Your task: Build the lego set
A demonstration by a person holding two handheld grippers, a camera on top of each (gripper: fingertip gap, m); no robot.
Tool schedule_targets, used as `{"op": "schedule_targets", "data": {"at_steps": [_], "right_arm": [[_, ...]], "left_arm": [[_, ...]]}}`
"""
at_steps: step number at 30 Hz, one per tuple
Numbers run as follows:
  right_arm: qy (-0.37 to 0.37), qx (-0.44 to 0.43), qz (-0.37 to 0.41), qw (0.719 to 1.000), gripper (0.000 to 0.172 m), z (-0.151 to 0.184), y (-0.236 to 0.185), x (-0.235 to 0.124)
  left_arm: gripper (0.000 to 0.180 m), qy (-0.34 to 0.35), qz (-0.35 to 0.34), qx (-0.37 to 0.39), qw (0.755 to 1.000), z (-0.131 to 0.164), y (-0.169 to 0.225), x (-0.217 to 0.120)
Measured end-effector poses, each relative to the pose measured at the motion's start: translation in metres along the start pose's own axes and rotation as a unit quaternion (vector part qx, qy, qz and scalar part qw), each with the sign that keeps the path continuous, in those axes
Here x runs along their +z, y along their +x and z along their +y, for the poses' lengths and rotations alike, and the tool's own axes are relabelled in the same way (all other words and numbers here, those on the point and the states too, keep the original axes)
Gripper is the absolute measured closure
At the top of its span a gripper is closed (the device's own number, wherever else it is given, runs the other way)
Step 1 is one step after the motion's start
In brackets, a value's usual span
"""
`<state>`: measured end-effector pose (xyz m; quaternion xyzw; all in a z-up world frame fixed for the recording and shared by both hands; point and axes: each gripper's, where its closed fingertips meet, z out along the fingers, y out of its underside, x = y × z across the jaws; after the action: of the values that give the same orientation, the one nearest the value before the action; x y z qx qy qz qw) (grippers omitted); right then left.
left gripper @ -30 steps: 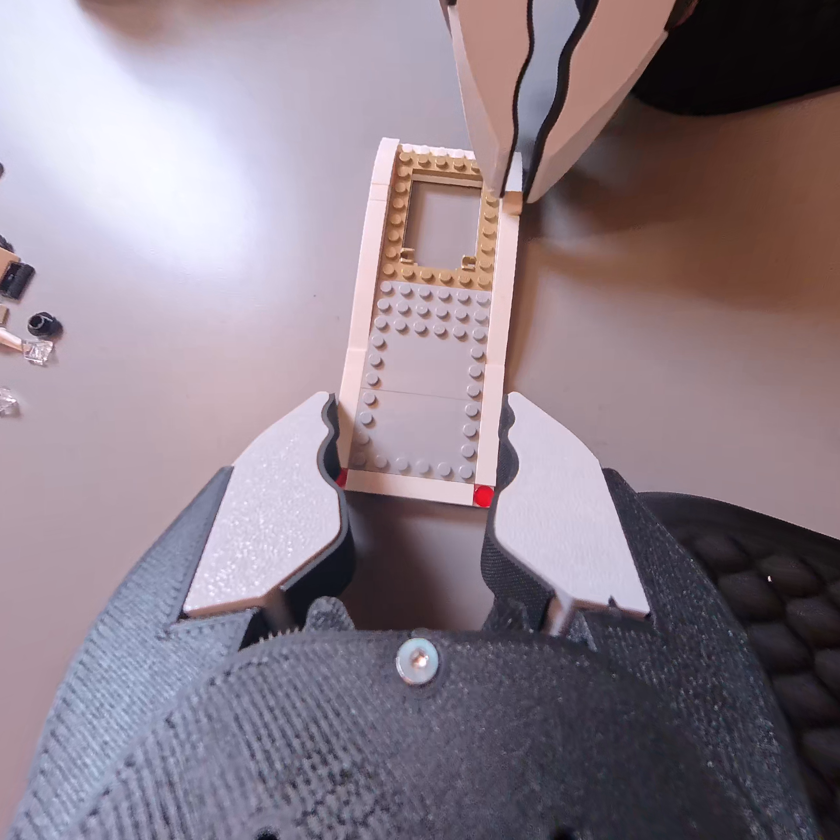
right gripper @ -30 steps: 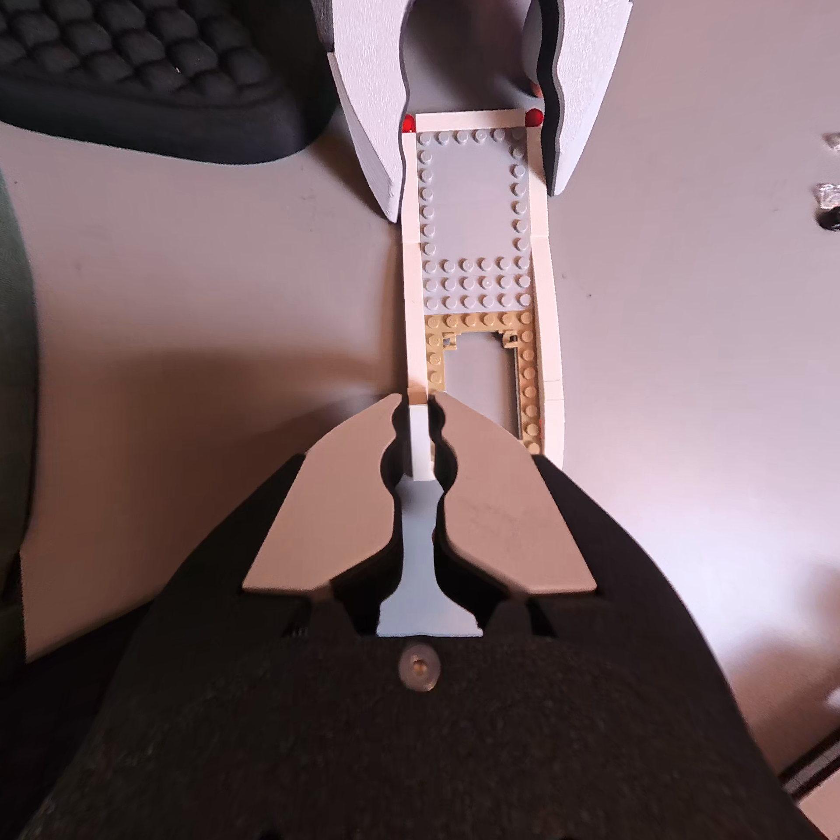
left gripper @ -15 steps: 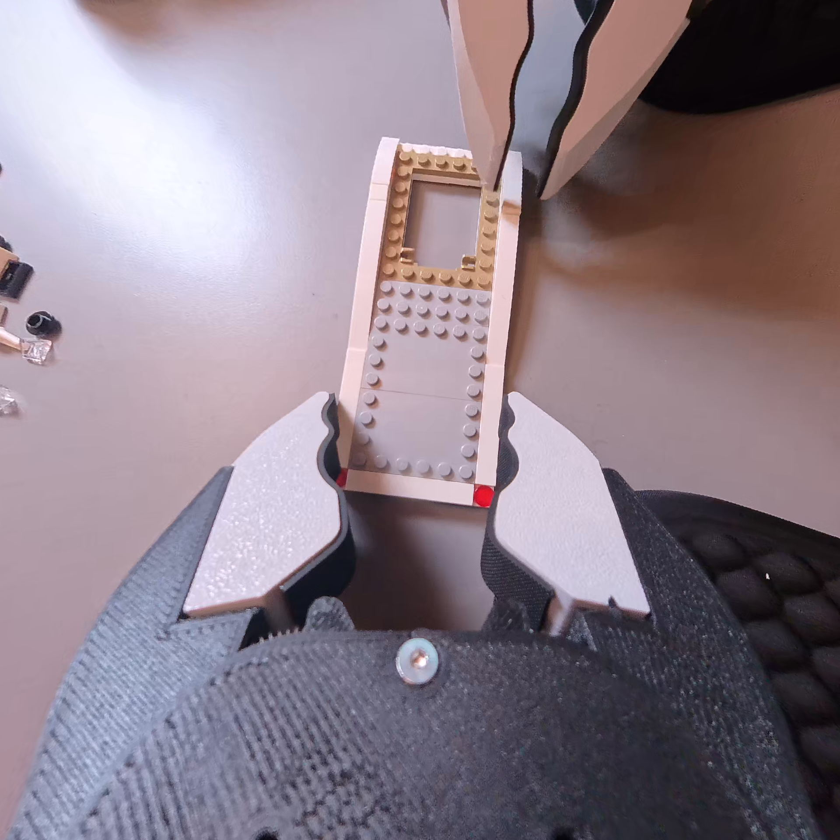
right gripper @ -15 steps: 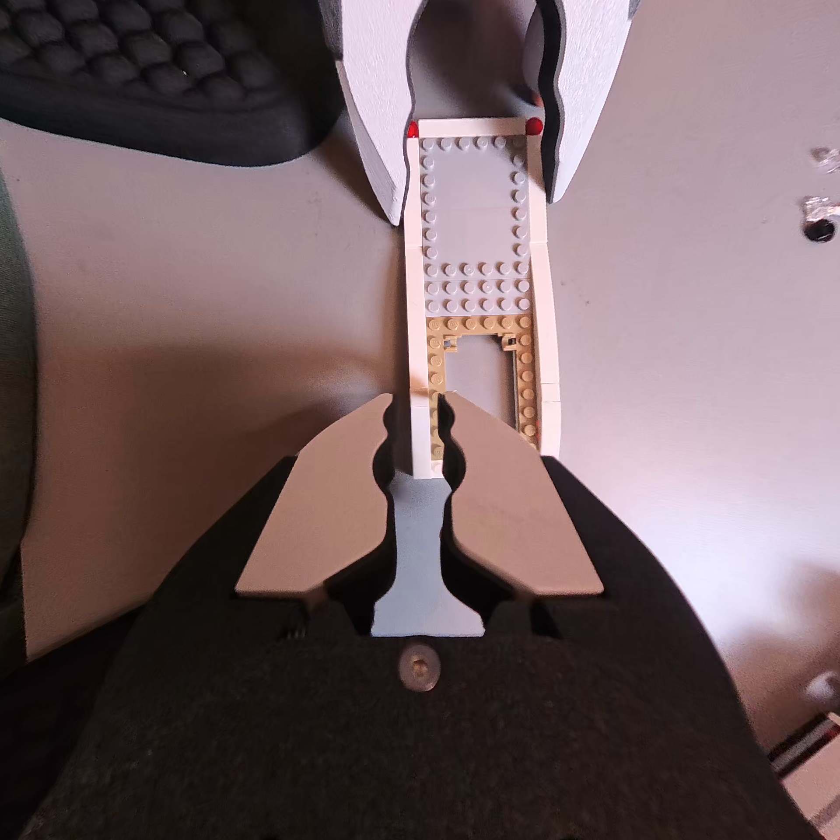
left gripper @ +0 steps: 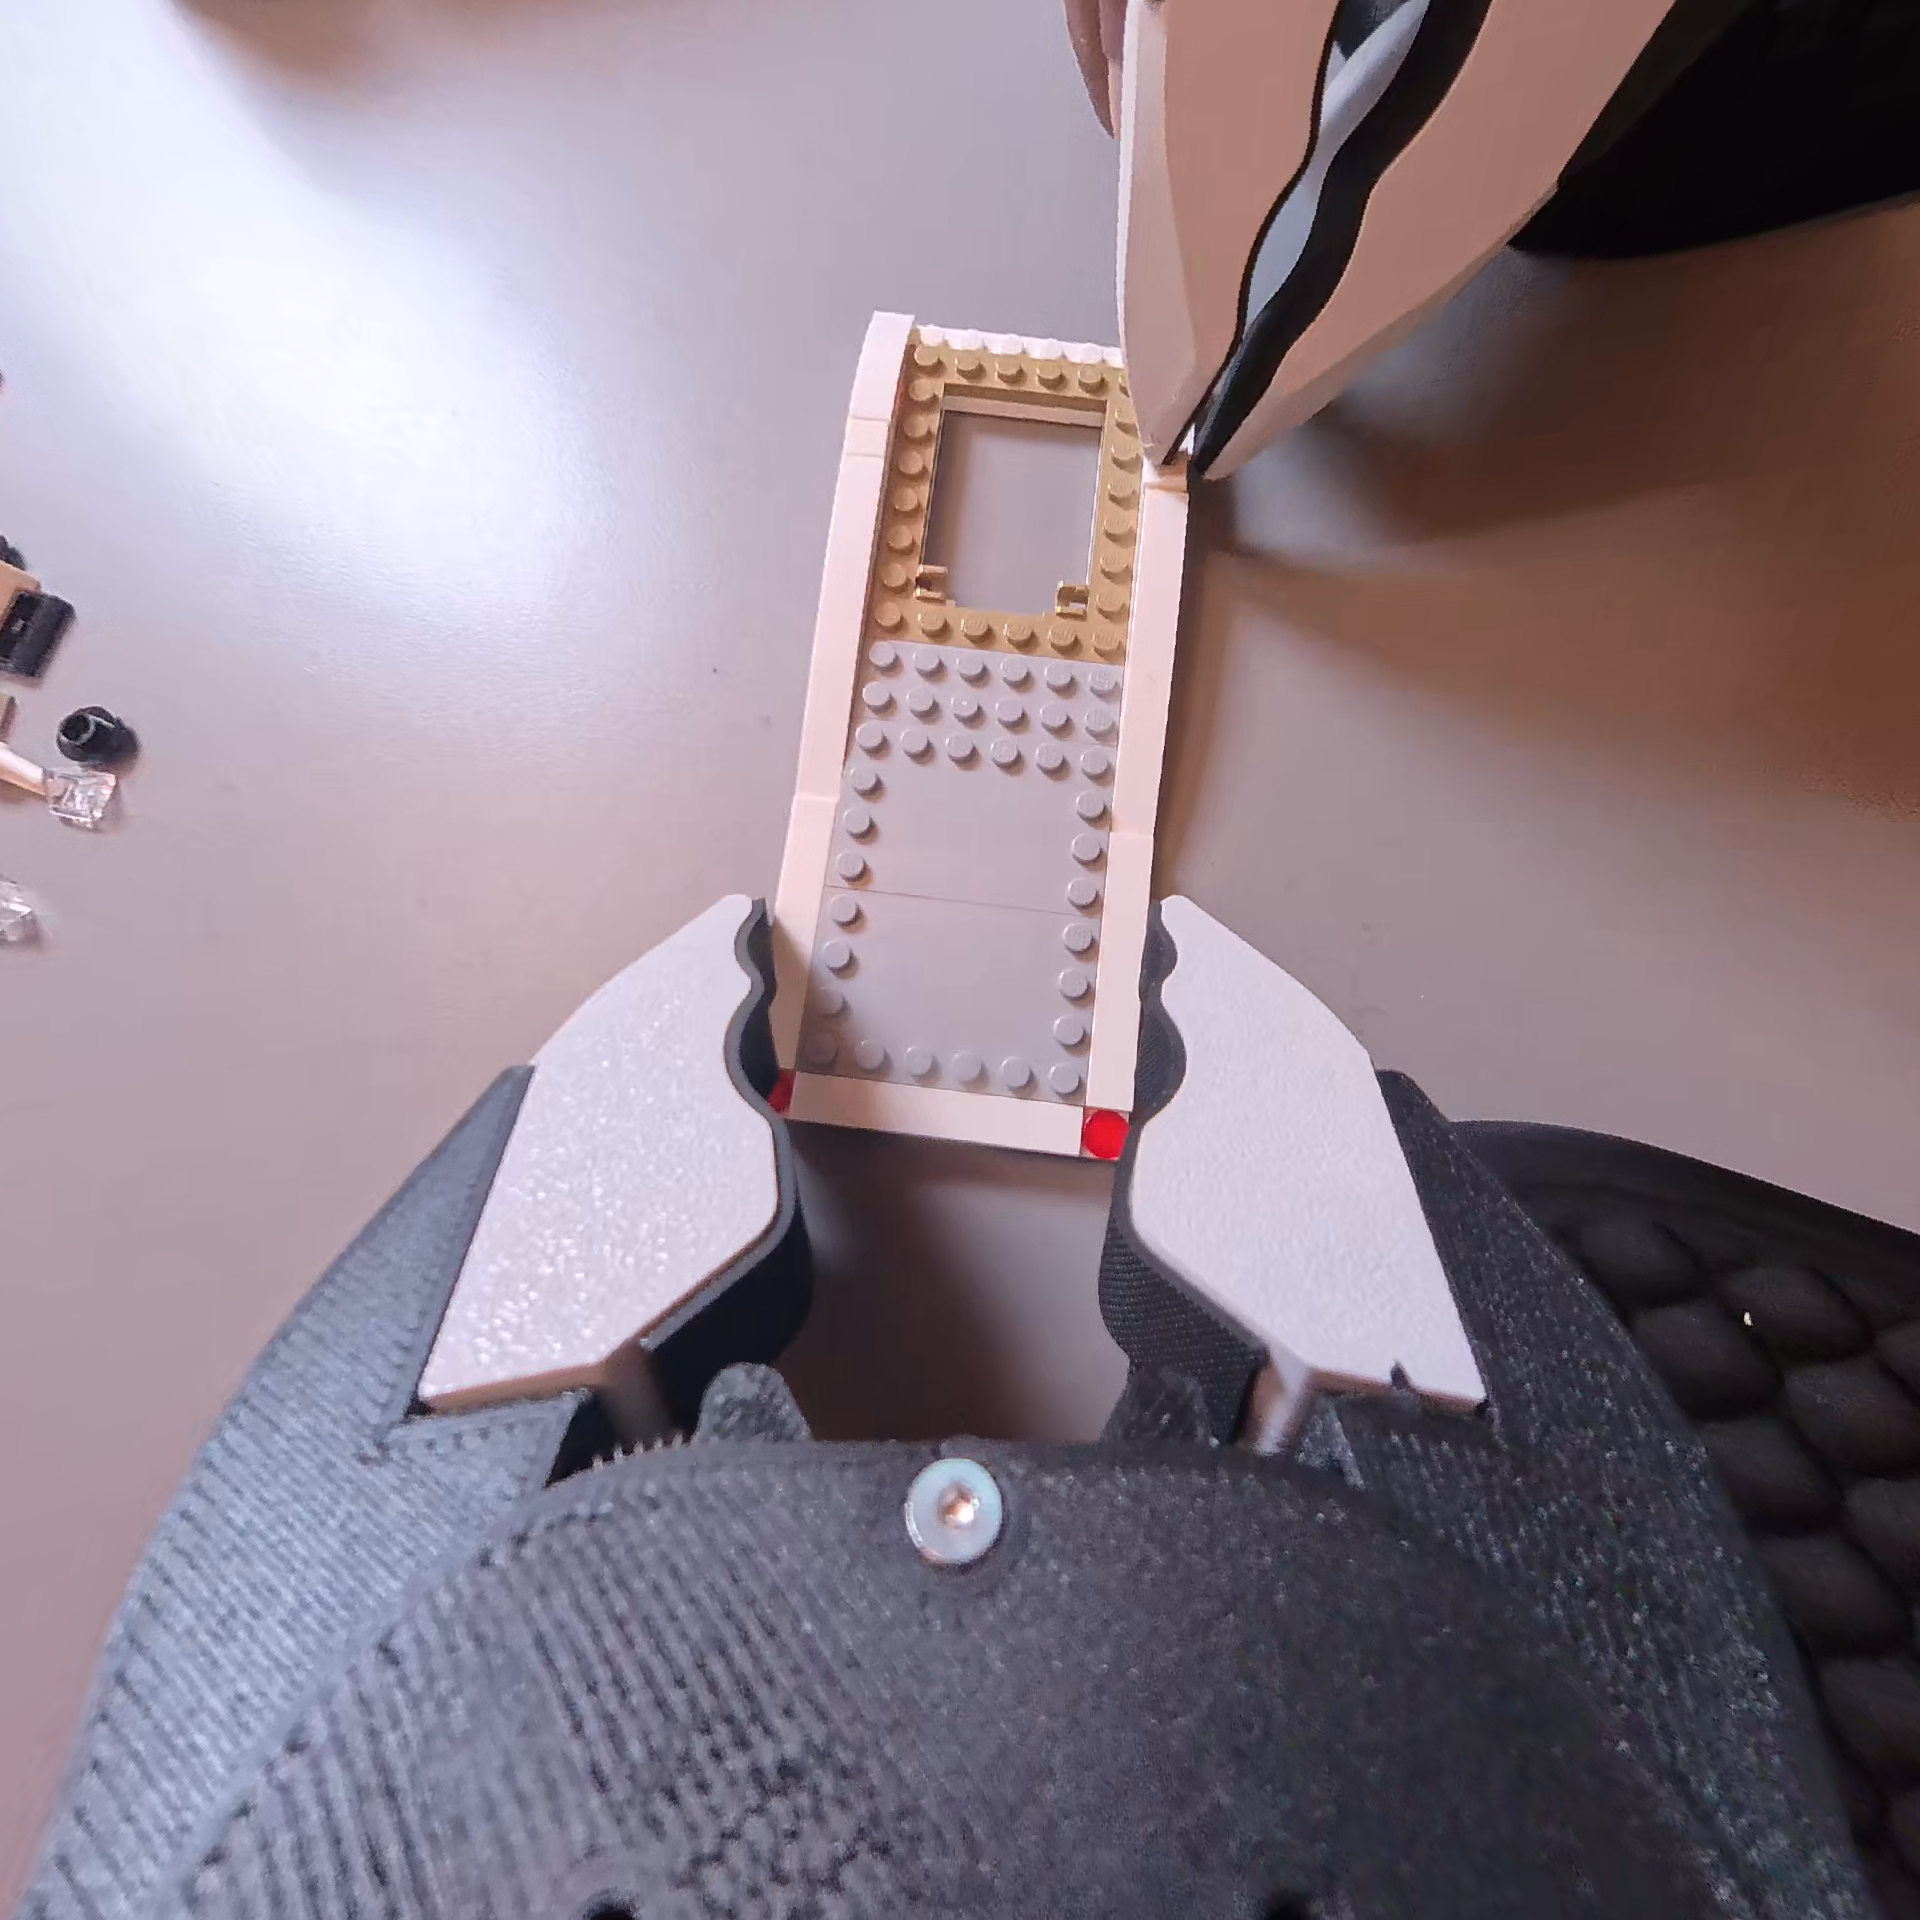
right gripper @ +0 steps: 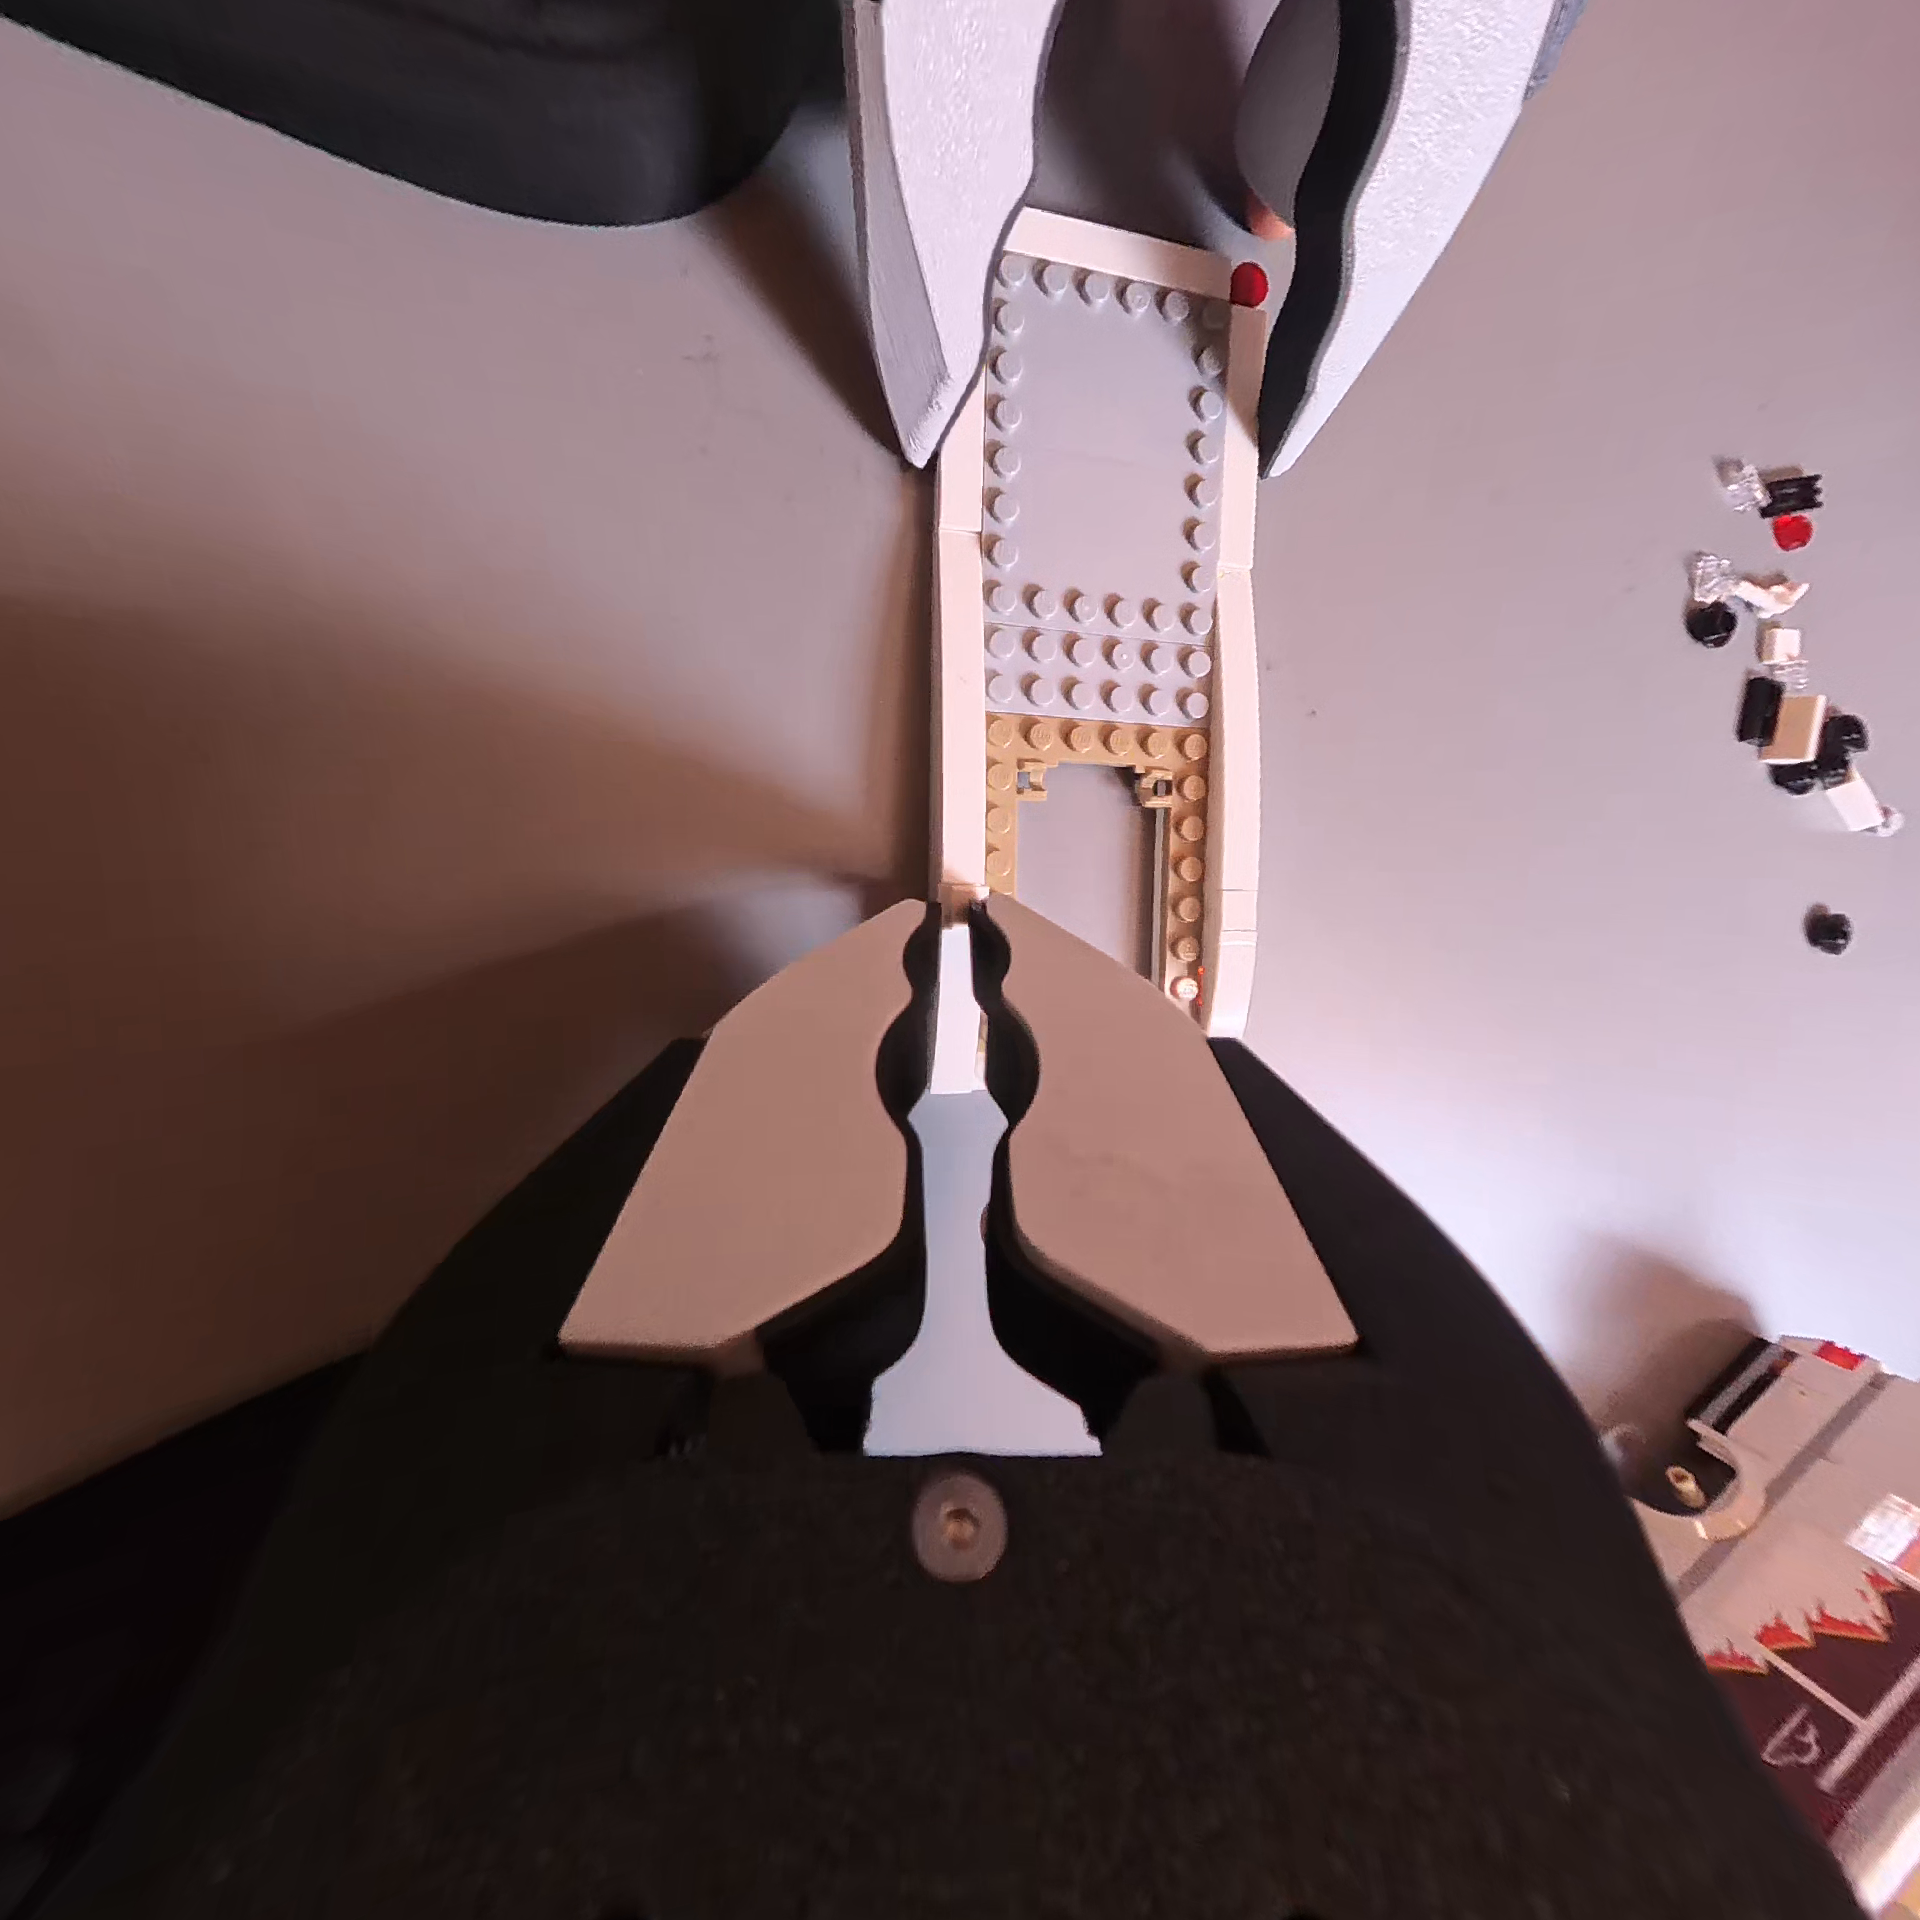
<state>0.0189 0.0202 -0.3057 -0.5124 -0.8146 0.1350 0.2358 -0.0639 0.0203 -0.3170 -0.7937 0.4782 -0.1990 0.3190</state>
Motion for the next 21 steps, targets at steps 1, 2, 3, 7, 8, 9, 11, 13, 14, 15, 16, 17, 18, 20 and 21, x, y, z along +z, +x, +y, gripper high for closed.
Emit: {"op": "schedule_targets", "data": {"at_steps": [1,2,3,7,8,9,11,13,14,15,16,17,18,20,21], "right_arm": [[-0.001,-0.004,0.004,1.0,0.167,-0.0001,0.0001,0.0001],[-0.001,-0.011,0.009,1.0,0.167,-0.0001,0.0001,0.0001],[-0.001,-0.019,0.015,1.0,0.167,-0.0001,0.0001,0.0001],[-0.005,-0.058,0.05,0.997,0.167,0.0001,0.0004,0.0002],[-0.008,-0.069,0.061,0.996,0.167,0.0002,0.0005,0.0003],[-0.012,-0.082,0.071,0.994,0.167,0.0002,0.0005,0.0004],[-0.024,-0.108,0.09,0.99,0.167,0.0007,0.0007,0.0007],[-0.038,-0.124,0.098,0.987,0.167,0.0012,0.0009,0.001],[-0.044,-0.13,0.099,0.985,0.166,0.0012,0.0011,0.0012],[-0.05,-0.137,0.101,0.984,0.166,0.0013,0.0013,0.0013],[-0.054,-0.142,0.101,0.983,0.166,0.0013,0.0014,0.0014],[-0.058,-0.146,0.101,0.982,0.166,0.0014,0.0016,0.0015],[-0.061,-0.151,0.102,0.981,0.166,0.0014,0.0017,0.0015],[-0.069,-0.165,0.11,0.978,0.166,0.0014,0.0021,0.0018],[-0.072,-0.171,0.113,0.976,0.166,0.0013,0.0023,0.0019]], "left_arm": [[0.112,0.0,0.0,0.0,1.0,0.0,0.0,0.0],[0.112,0.0,0.0,0.0,1.0,0.0001,0.0,0.0001],[0.112,-0.001,0.0,-0.001,1.0,0.0002,-0.0001,0.0],[0.112,-0.001,0.0,-0.002,1.0,0.0002,-0.0001,0.0002],[0.112,-0.001,0.0,-0.003,1.0,0.0003,-0.0002,0.0002],[0.112,-0.002,0.0,-0.003,1.0,0.0003,-0.0001,0.0002],[0.112,-0.002,-0.001,-0.004,1.0,0.0003,-0.0002,0.0002],[0.112,-0.003,-0.001,-0.004,1.0,0.0003,-0.0002,0.0002],[0.112,-0.003,-0.001,-0.005,1.0,0.0004,-0.0001,0.0002],[0.112,-0.003,-0.001,-0.005,1.0,0.0004,-0.0001,0.0002],[0.112,-0.004,-0.001,-0.005,1.0,0.0004,-0.0001,0.0003],[0.112,-0.004,-0.002,-0.005,1.0,0.0005,-0.0001,0.0002],[0.112,-0.004,-0.002,-0.006,1.0,0.0005,0.0,0.0002],[0.112,-0.004,-0.002,-0.006,1.0,0.0007,0.0,0.0003],[0.112,-0.005,-0.002,-0.006,1.0,0.0006,0.0,0.0003]]}}
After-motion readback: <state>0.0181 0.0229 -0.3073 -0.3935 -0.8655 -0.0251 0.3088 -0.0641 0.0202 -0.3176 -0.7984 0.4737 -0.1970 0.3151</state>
